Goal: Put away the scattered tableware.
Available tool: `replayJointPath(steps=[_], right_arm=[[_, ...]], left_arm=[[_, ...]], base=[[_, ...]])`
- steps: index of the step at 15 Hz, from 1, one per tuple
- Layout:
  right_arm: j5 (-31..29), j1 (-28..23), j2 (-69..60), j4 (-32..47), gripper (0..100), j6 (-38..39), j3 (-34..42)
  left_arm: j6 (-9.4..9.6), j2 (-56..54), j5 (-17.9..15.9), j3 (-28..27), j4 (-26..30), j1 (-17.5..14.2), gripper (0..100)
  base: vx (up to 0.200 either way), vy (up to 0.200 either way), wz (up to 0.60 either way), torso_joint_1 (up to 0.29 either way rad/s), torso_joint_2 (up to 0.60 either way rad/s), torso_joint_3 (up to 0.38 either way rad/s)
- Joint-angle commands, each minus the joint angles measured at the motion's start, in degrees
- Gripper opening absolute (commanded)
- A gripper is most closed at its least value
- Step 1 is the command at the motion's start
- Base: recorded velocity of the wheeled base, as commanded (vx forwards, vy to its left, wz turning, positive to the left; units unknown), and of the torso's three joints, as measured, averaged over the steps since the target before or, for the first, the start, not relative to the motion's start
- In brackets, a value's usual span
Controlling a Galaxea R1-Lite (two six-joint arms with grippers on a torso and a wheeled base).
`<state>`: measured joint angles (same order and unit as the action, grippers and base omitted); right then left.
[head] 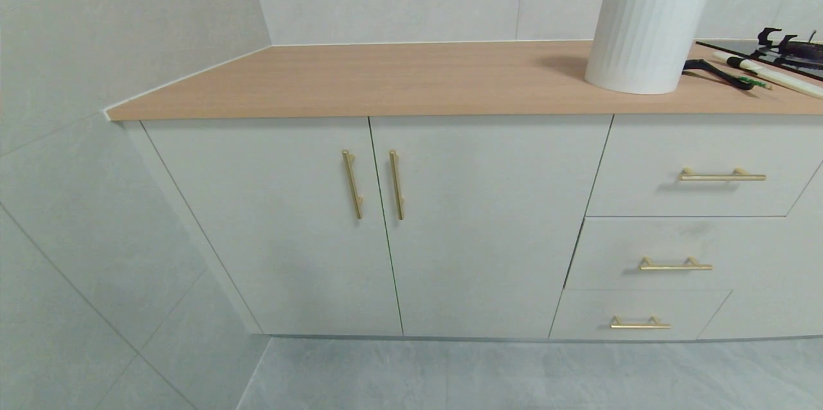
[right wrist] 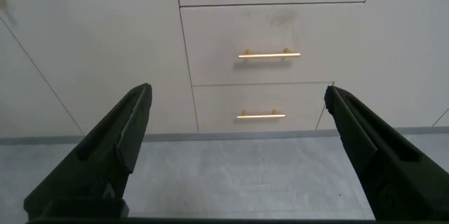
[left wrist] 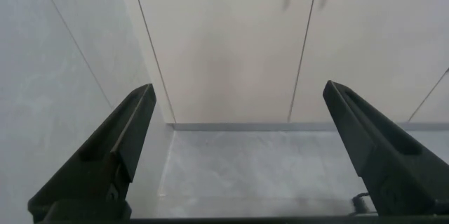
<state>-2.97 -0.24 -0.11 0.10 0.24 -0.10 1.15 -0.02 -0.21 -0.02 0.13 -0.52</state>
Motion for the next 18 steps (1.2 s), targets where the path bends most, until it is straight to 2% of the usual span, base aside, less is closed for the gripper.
replayJointPath(steps=[1, 2, 11, 18], right_arm=[[0.0, 0.0, 0.1, 0.1, 100, 0.0, 0.0], [0.5, 0.0, 0.1, 0.1, 100, -0.2, 0.0], [0.7, 0.0, 0.1, 0.1, 100, -0.2, 0.0], [0.7, 0.0, 0.1, 0.1, 100, -0.1, 0.0]], left_arm=[[-0.44, 0.0, 0.0, 0.0, 0.0, 0.0, 100], [-0.97, 0.0, 0.1, 0.0, 0.0, 0.0, 100], [-0.97, 0.0, 0.1, 0.0, 0.0, 0.0, 100], [-1.06, 0.0, 0.1, 0.0, 0.0, 0.0, 100]], base=[[0.0, 0.0, 0.0, 0.0, 0.0, 0.0], [0.0, 0.0, 0.0, 0.0, 0.0, 0.0], [0.0, 0.0, 0.0, 0.0, 0.0, 0.0], [0.0, -0.2, 0.0, 0.006, 0.0, 0.001]])
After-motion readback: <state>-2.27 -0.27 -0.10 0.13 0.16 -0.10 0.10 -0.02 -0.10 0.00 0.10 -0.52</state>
